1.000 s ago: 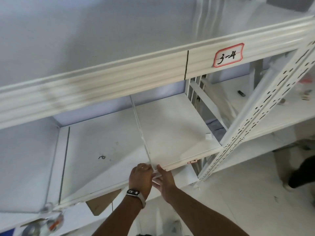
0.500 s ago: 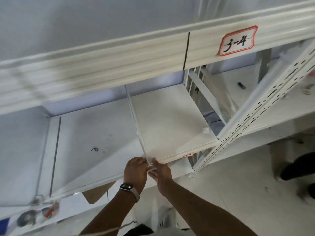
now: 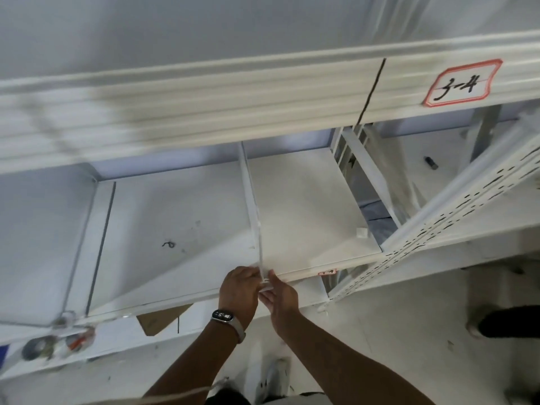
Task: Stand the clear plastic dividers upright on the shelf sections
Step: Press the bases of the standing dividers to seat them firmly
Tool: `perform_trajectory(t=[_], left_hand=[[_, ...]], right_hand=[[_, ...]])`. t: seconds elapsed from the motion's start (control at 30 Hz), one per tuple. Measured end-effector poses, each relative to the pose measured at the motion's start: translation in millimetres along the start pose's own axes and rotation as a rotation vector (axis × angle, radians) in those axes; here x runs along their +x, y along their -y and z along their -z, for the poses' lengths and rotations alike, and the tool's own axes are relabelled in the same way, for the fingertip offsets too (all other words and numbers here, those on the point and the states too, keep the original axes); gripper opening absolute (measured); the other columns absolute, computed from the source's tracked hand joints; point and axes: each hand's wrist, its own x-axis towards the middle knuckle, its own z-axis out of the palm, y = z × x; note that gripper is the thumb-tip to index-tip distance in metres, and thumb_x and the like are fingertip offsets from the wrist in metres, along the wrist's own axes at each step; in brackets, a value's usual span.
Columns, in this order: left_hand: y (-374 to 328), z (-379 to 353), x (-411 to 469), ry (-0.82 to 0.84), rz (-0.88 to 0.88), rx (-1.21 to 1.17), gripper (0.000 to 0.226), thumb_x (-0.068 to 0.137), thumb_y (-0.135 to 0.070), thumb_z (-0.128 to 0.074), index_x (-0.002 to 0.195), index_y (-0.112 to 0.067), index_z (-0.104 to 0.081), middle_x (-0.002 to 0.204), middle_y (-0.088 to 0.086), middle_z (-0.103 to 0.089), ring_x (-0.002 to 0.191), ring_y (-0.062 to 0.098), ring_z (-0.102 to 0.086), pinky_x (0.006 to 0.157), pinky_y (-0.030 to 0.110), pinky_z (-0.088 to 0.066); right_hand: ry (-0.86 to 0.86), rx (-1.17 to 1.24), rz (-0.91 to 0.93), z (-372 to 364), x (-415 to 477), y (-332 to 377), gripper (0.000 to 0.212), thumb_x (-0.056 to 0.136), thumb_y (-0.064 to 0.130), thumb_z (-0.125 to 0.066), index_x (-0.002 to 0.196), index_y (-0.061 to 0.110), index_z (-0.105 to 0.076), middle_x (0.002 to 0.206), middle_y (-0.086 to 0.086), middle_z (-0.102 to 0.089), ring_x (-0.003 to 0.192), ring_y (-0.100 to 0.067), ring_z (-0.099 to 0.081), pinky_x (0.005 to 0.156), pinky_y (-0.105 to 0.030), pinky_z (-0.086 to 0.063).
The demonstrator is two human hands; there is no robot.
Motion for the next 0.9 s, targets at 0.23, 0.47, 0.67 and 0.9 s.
perform_trajectory(t=[0.23, 0.47, 0.67, 0.9], left_hand=[[2.5, -15.4, 5.2, 0.025, 0.037, 0.002, 0.007, 0.068, -0.018, -0.078, 0.074, -0.020, -0.076, 0.077, -0.007, -0.073, 0.075, 0.017, -0.067, 0.066, 0.026, -0.055], [-11.9, -20.5, 10.9, 0.002, 0.014, -0.039, 0.007, 0.070, -0.017, -0.079, 0.075, -0.020, -0.075, 0.079, -0.006, -0.073, 0.075, 0.018, -0.066, 0.063, 0.028, -0.056], [-12.4, -20.2, 11.0, 0.005, 0.001, -0.013, 0.008, 0.069, -0.019, -0.081, 0.075, -0.022, -0.075, 0.077, -0.006, -0.072, 0.074, 0.017, -0.067, 0.066, 0.026, -0.056], [-2.8, -0.6, 14.0, 0.191, -0.029, -0.016, 0.024, 0.090, -0.021, -0.053, 0.106, -0.020, -0.071, 0.114, -0.004, -0.069, 0.119, 0.021, -0.055, 0.104, 0.032, -0.040]], right_hand=[[-0.003, 0.032, -0.016, 3.9, 3.9, 6.7, 0.056, 0.078, 0.022, -0.080, 0.125, 0.000, -0.060, 0.110, -0.021, -0.073, 0.093, -0.033, -0.074, 0.079, -0.038, -0.058], [-0.016, 0.048, -0.040, 13.5, 4.4, 20.2, 0.048, 0.080, 0.020, -0.078, 0.119, -0.004, -0.064, 0.109, -0.022, -0.073, 0.096, -0.034, -0.073, 0.086, -0.040, -0.056], [-0.016, 0.029, -0.026, 15.9, 2.2, 20.6, 0.047, 0.079, 0.021, -0.080, 0.117, -0.002, -0.066, 0.109, -0.019, -0.074, 0.096, -0.033, -0.073, 0.094, -0.045, -0.054], [-0.010, -0.037, 0.045, 21.6, -2.1, 19.3, 0.046, 0.080, 0.027, -0.079, 0.116, 0.000, -0.066, 0.112, -0.017, -0.073, 0.104, -0.034, -0.070, 0.100, -0.050, -0.050]])
